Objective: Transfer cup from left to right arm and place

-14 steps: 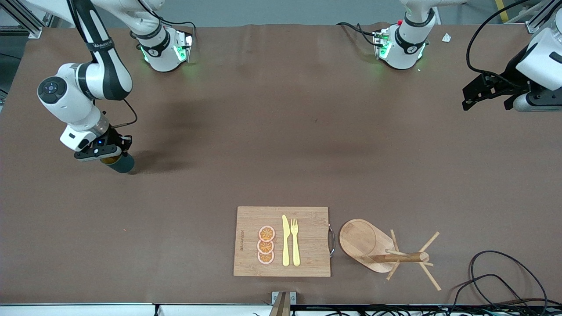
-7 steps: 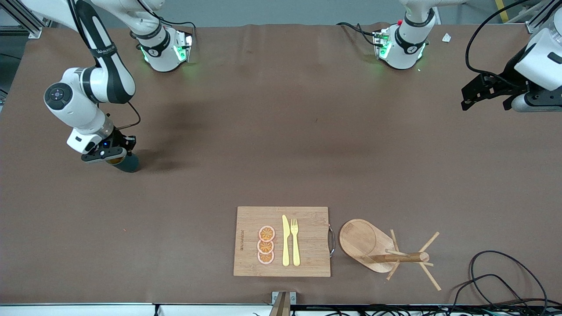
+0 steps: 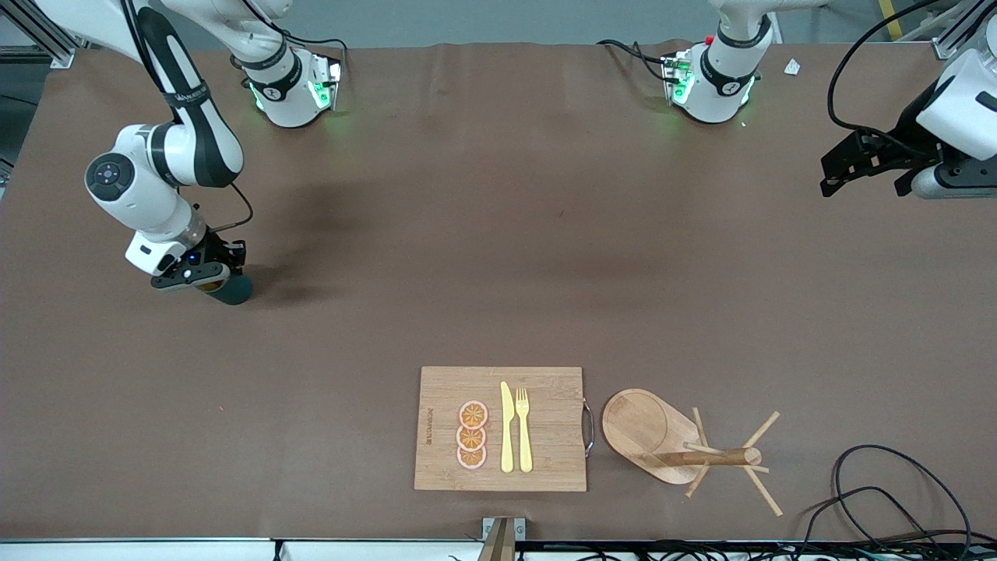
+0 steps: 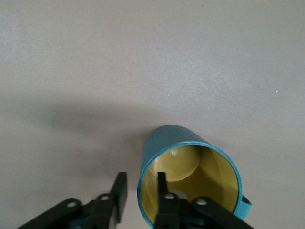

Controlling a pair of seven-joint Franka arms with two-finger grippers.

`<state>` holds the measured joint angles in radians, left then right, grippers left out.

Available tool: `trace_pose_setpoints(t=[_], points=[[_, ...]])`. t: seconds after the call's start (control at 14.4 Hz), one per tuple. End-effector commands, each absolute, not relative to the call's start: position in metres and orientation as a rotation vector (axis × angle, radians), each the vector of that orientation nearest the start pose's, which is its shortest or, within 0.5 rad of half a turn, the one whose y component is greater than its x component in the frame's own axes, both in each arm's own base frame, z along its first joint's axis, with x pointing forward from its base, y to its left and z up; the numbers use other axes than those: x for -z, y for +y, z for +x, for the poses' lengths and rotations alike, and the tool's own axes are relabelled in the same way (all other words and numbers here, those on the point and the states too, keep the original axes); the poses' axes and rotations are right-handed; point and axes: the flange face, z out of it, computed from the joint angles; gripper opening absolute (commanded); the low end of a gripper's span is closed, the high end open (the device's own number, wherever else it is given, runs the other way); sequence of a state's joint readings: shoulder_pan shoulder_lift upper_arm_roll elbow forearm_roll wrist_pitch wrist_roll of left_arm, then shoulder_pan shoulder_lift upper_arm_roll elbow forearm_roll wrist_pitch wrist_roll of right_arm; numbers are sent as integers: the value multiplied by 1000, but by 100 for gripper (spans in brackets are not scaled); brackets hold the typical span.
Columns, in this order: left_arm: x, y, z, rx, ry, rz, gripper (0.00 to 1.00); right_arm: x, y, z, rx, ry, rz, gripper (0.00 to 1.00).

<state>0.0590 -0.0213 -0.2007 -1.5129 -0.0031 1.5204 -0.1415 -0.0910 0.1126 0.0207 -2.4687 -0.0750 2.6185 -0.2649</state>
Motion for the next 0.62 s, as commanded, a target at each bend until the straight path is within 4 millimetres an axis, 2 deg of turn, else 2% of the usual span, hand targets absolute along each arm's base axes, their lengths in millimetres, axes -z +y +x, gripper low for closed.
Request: trace_pose_setpoints(t=[0.0,0.21,0.49,0.56], points=[[-666,-74,539,72,-52,-3122,100,-251,-31,482,57,-439,-3147,73],[-666,-74,539,73,-49,-3115,100,-269,-30,486,104,-441,-3153,100],[-665,-75,539,71,-30,-3115,100,-322,-31,490,181,-420,-3166,100],[-665,-74,539,71,-32,-3115,100,-336,-33,492,164,-343,-3141,100]])
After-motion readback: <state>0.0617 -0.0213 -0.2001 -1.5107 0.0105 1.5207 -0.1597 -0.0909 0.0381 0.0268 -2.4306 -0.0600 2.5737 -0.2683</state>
